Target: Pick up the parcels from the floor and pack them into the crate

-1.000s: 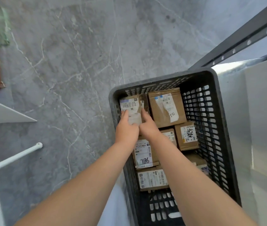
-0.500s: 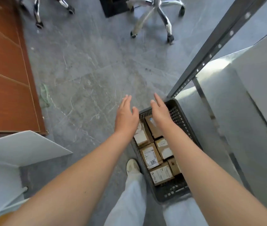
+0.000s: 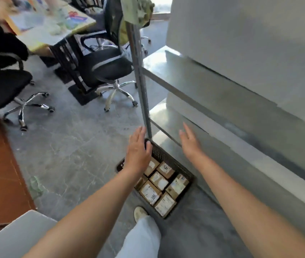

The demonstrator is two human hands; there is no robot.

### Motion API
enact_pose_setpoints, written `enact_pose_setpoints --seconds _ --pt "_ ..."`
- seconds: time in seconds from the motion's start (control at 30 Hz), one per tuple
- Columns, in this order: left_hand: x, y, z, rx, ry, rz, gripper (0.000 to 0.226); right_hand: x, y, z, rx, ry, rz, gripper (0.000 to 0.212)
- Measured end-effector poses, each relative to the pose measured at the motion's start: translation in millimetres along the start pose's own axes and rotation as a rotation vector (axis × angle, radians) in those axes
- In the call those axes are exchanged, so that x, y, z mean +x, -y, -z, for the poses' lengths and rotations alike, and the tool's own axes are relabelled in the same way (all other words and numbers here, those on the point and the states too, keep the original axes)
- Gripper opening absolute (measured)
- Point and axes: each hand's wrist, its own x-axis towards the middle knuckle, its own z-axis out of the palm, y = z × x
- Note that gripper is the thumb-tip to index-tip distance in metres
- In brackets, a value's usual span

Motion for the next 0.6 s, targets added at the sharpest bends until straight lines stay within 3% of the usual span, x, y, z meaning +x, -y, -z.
enact_pose_setpoints --seconds 0.17,0.3,0.6 --pt "-115 -144 -52 -0.085 0.163 -0.261 0.059 -156 -40 120 -0.059 -0.192 0.080 0.052" --pt "-180 -251 -88 -0.076 0.274 -0.557 0.056 -248 -64 215 -0.023 -0.456 0.071 0.051" --pt "-359 -469 -163 -0.097 0.531 -1.290 0.070 -479 -130 405 -0.202 -1.096 -0.130 0.054"
